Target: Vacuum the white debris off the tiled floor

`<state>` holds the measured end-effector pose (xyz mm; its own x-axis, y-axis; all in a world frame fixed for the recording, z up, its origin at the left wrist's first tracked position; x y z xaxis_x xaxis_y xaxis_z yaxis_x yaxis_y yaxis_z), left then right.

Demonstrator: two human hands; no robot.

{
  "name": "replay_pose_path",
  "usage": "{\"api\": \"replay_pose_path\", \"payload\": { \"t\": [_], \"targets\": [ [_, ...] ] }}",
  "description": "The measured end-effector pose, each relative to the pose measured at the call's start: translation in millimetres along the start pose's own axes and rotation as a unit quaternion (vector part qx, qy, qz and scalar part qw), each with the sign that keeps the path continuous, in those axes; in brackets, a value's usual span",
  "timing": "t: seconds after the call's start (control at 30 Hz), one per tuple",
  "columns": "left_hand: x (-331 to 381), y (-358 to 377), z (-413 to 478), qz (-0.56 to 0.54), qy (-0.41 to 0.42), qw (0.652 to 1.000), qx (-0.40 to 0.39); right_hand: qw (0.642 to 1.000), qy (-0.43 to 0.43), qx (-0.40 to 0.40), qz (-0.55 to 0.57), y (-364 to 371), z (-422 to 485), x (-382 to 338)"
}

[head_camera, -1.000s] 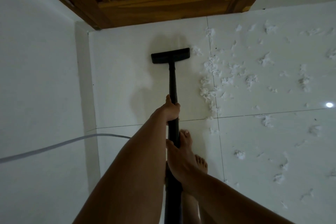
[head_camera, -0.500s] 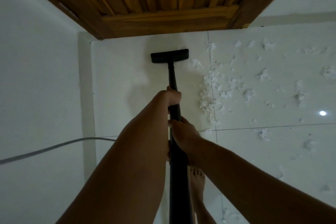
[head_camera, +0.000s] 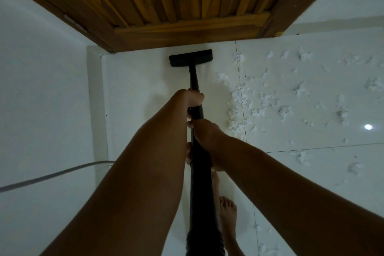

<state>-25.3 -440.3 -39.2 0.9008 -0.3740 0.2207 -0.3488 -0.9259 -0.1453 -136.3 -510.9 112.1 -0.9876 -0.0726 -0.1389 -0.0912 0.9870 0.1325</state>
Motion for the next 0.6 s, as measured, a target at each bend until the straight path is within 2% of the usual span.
{"api": "replay_pose_path", "payload": {
  "t": [0.17,0.47,0.6],
  "targets": [
    [-19,5,-7,0.008,-0.012,1.0,-0.001,1.0,0.013,0.001,0.01,5,-5,20],
    [-98,40,-40,0.035,-0.034,0.998,-0.027,0.998,0.051,0.013,0.033,11,-42,94],
    [-96,36,-31,0.034,-0.018,0.999,-0.022,0.999,0.044,0.02,0.022,12,-35,93]
  ]
}}
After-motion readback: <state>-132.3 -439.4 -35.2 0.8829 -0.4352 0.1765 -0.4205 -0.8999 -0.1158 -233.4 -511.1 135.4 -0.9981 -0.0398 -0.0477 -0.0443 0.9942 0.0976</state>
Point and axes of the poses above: each hand's wrist, its own z-axis towards the middle knuckle, its own y-axis out of the palm, x = y × z, the point moved 8 cm from there along z, towards the middle knuckle, and after that the axes turned 12 degrees about -z, right-handed, at the moved point
